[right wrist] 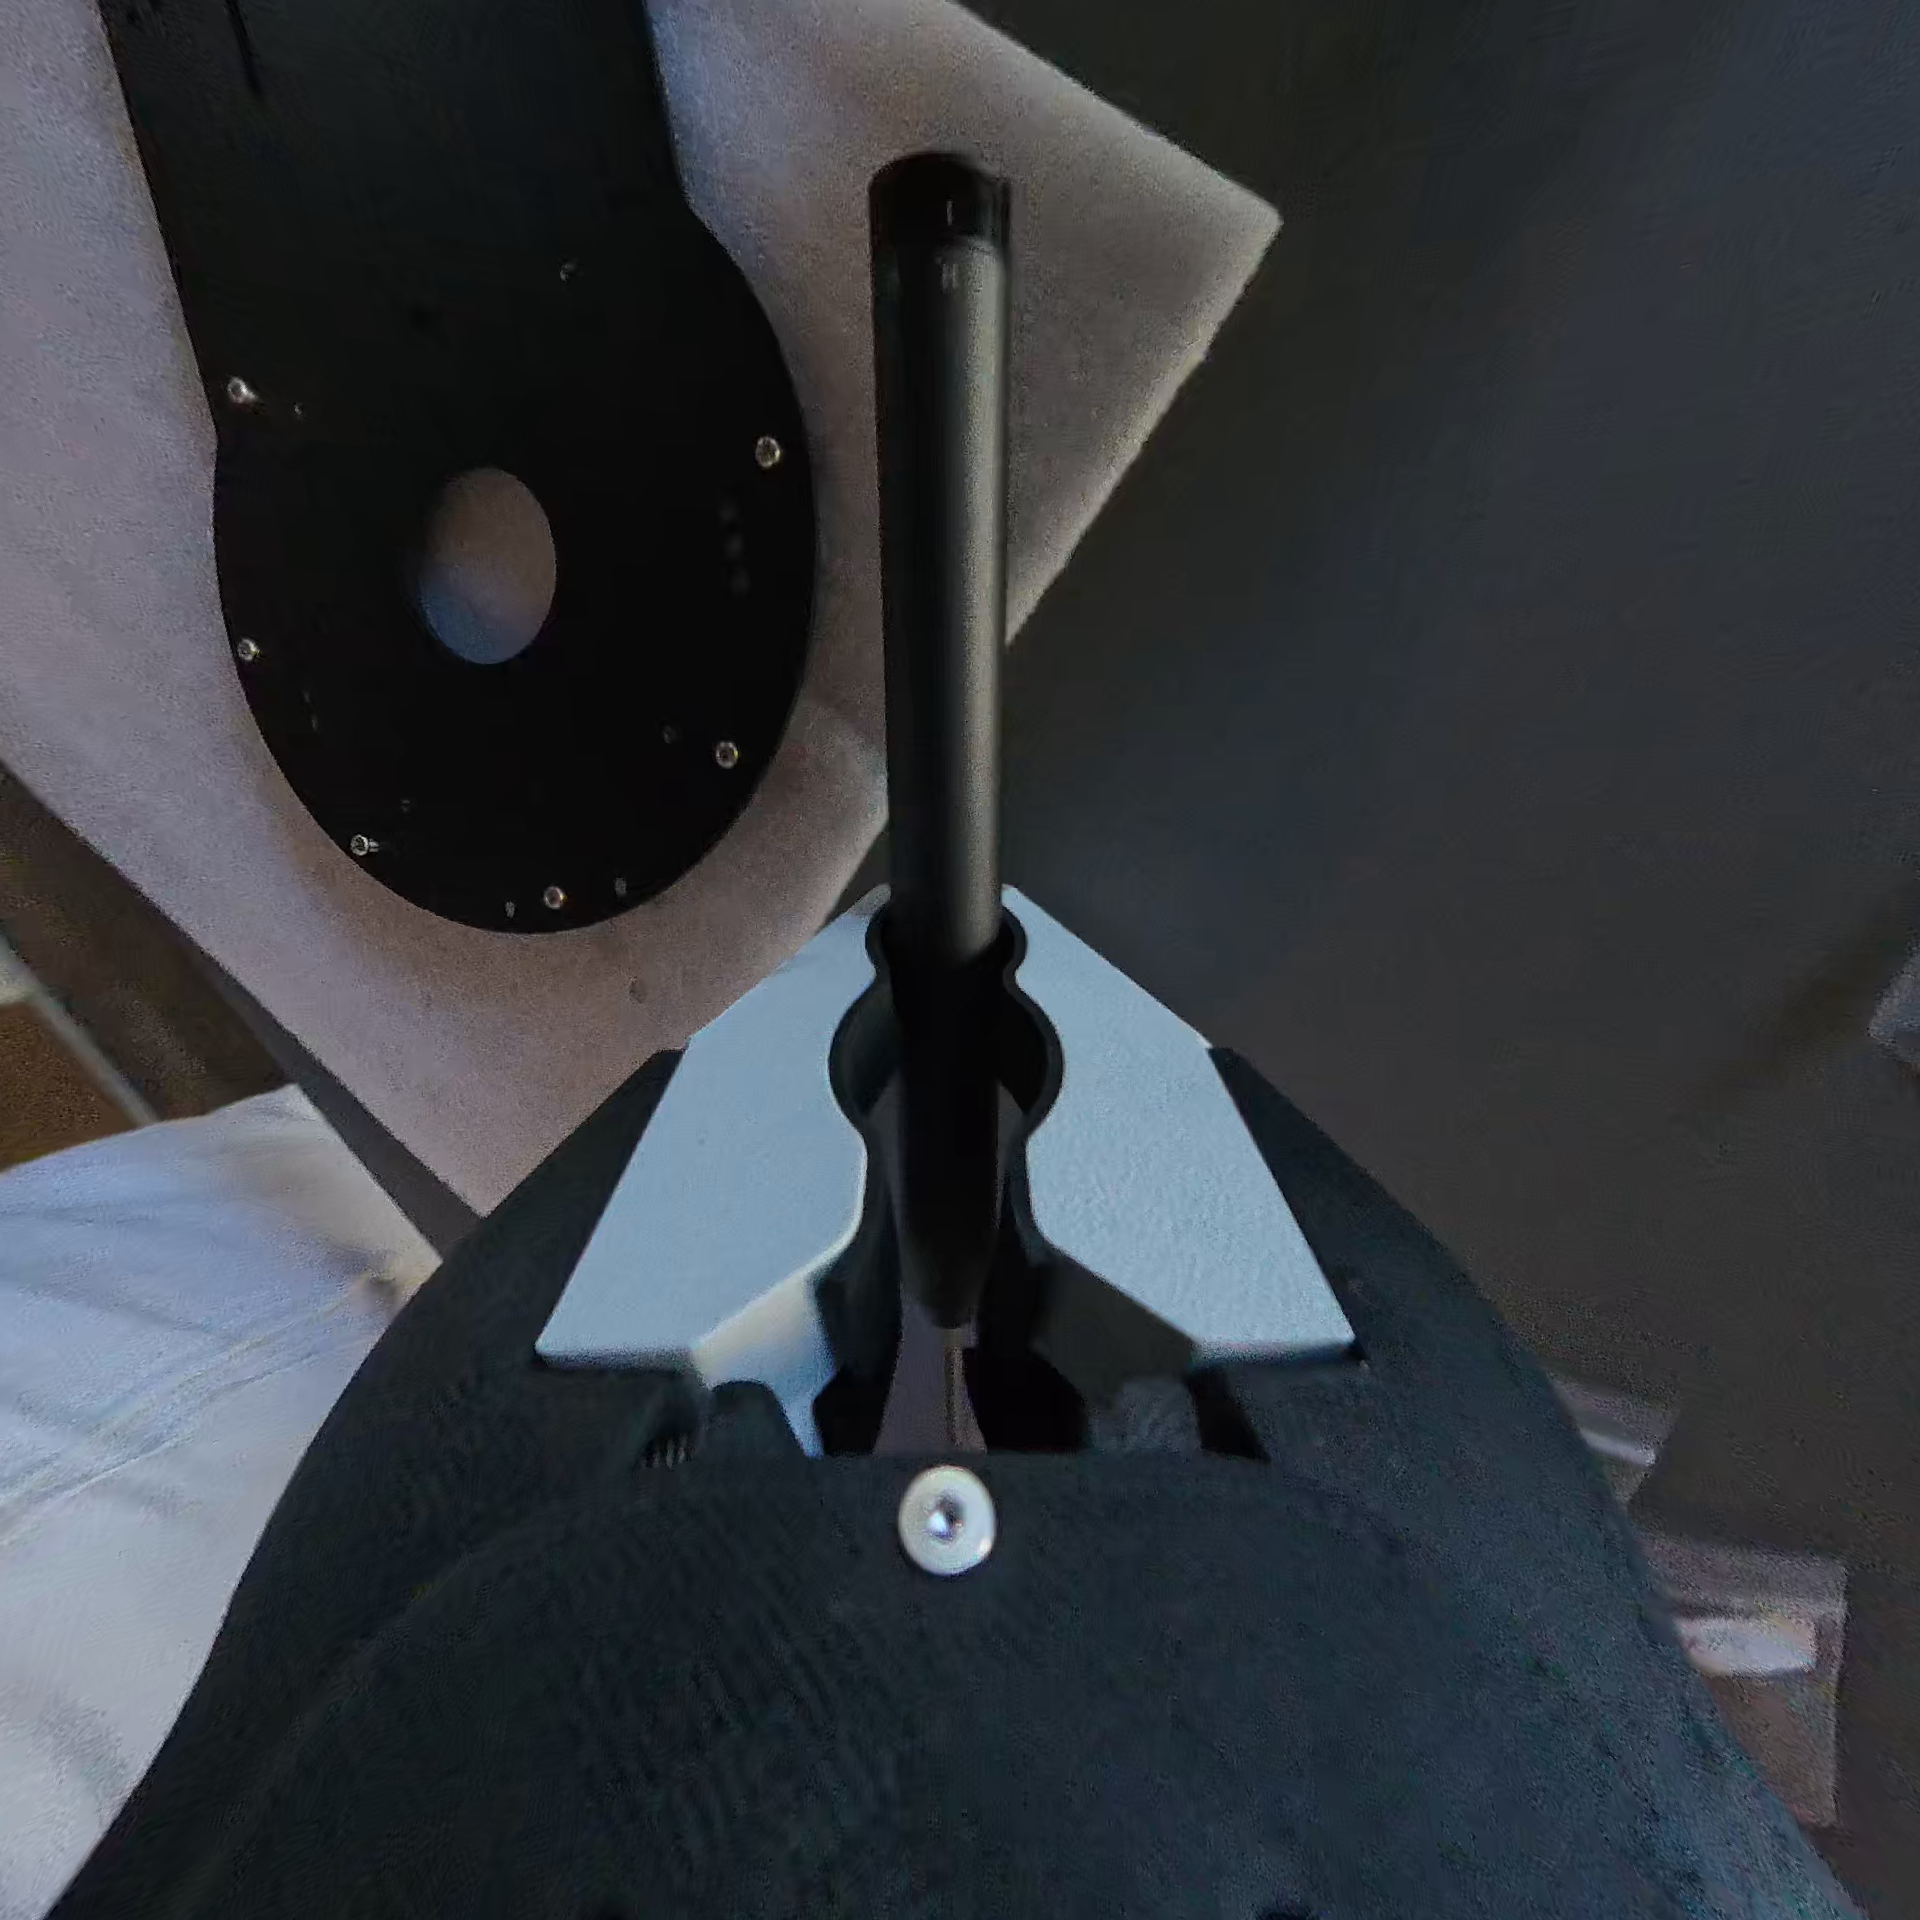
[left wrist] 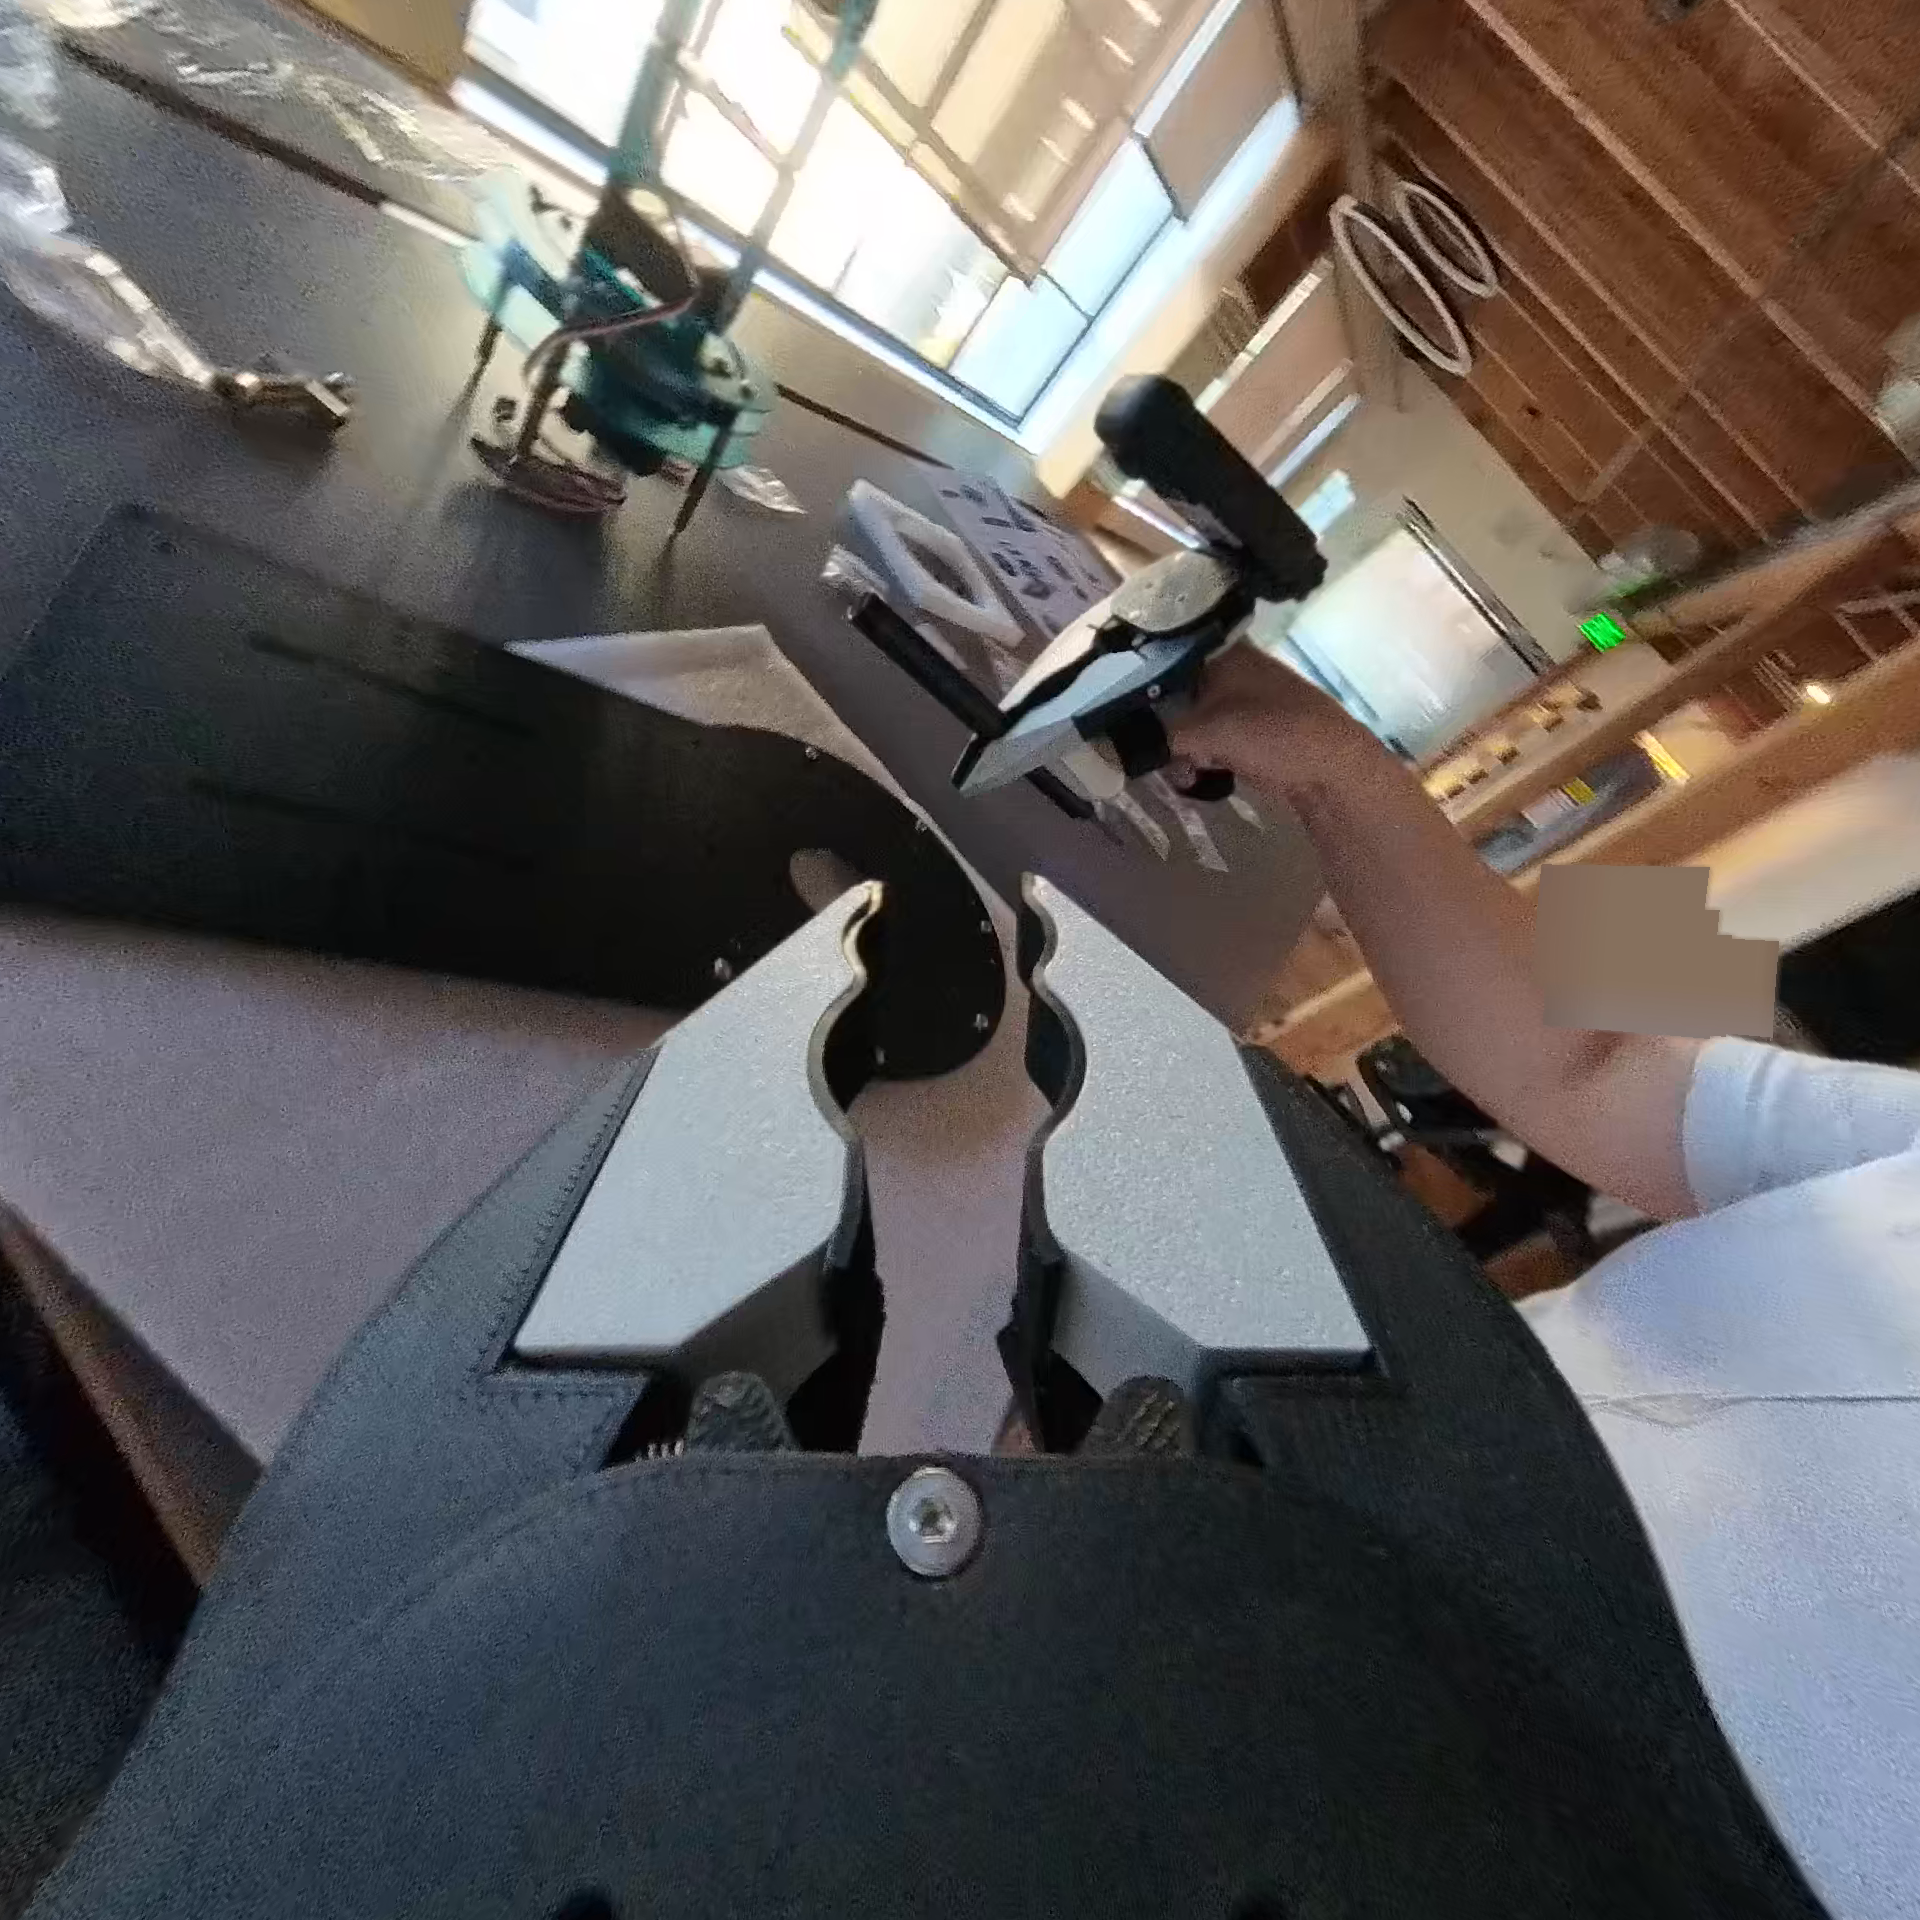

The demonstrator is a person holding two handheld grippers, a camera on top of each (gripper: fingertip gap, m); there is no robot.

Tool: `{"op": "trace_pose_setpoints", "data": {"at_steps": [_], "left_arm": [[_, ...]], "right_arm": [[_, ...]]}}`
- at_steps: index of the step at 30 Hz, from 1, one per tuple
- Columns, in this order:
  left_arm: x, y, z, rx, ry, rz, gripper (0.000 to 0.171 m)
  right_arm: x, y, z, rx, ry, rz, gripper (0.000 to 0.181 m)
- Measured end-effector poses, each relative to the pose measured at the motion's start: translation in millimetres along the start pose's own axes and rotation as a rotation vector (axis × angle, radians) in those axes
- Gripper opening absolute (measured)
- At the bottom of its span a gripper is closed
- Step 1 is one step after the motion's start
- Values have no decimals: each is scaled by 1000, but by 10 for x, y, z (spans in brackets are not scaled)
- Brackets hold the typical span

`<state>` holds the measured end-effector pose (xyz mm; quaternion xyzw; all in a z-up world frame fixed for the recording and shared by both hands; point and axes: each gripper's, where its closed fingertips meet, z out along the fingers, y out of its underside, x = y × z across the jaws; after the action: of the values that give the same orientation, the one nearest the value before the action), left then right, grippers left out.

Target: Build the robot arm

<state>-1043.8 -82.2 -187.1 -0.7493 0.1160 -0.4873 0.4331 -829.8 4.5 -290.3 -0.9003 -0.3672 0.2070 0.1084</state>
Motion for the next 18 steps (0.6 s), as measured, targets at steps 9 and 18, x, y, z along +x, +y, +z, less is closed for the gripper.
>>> {"op": "trace_pose_setpoints", "data": {"at_steps": [9,18], "left_arm": [[133,-72,827,-315,-105,470,25],[-349,-124,2001,-553,214,685,56]], "right_arm": [[80,-138,178,-152,-84,-156,10],[90,-143,182,-34,20,-333,10]]}}
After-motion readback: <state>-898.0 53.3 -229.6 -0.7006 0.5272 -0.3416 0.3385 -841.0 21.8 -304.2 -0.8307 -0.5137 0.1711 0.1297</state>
